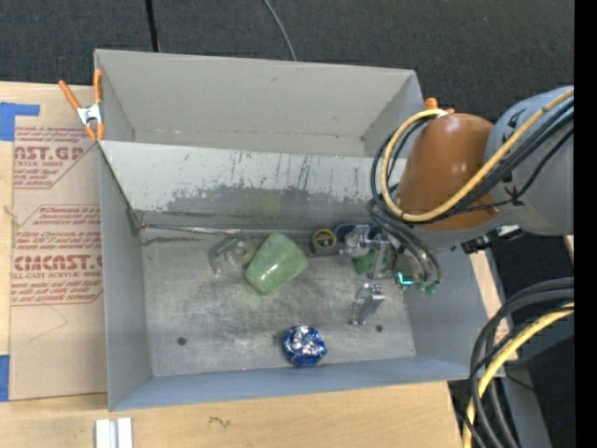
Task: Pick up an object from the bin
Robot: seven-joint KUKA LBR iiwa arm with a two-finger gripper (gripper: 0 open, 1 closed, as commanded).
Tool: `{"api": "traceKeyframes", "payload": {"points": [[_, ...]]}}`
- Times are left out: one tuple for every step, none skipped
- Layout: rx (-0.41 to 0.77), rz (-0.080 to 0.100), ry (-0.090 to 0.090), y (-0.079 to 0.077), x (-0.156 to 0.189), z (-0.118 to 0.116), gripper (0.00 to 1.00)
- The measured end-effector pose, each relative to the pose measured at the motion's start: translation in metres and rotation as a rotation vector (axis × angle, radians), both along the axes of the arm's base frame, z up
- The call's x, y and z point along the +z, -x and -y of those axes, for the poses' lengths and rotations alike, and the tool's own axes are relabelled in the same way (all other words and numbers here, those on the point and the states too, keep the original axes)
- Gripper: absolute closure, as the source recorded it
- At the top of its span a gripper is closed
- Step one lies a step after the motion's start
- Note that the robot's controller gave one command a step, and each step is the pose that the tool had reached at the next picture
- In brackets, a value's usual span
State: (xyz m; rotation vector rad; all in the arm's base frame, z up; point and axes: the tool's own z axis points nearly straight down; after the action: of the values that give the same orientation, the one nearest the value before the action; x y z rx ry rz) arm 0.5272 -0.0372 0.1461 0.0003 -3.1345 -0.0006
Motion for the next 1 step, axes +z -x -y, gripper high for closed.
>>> {"api": "traceKeyframes", "payload": {"points": [[0.006,0.004,-0.003,0.0470,-0.0632,-0.0789,0.00]]}}
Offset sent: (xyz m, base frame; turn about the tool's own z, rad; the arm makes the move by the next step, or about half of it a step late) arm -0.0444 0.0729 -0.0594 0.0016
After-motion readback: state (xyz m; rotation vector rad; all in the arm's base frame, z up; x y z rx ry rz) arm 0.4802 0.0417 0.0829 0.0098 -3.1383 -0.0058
